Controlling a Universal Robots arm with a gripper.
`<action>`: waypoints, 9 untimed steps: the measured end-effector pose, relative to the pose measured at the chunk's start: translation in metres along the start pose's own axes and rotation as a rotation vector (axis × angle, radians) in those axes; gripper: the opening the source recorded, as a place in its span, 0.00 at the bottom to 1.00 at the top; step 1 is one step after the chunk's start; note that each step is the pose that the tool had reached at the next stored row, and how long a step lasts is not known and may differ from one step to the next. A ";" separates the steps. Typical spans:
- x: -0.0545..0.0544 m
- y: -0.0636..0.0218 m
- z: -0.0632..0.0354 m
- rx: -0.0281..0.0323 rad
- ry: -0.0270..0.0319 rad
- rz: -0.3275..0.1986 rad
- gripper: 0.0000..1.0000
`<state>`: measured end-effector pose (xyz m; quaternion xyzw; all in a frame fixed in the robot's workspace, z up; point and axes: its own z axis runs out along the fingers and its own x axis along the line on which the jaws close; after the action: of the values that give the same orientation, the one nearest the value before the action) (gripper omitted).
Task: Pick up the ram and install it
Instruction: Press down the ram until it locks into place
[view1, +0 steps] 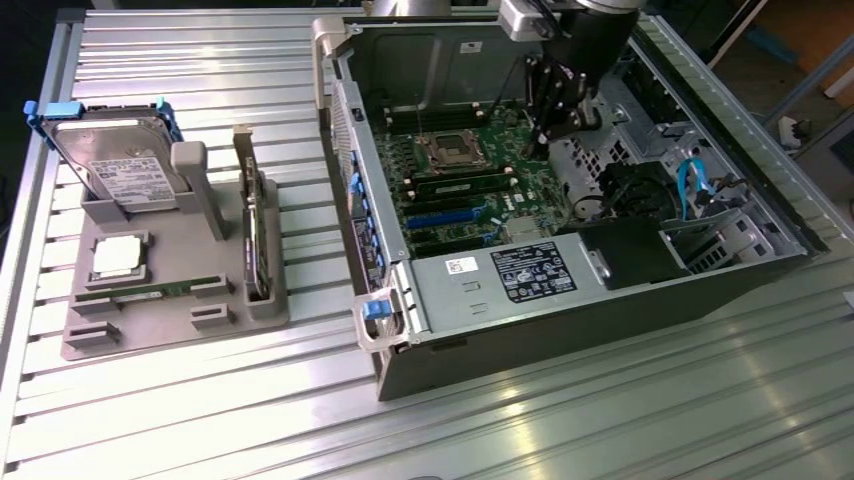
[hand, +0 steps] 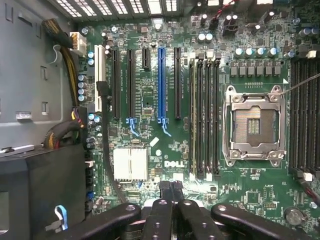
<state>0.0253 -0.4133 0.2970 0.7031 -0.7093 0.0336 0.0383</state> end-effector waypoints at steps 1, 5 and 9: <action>0.000 0.0000 0.0025 0.0000 0.0000 0.000 0.11; -0.001 -0.0001 0.0105 0.0000 -0.0001 0.000 0.11; -0.002 -0.0001 0.0183 0.0000 0.0000 0.000 0.11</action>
<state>0.0253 -0.4133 0.2786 0.7031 -0.7093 0.0336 0.0383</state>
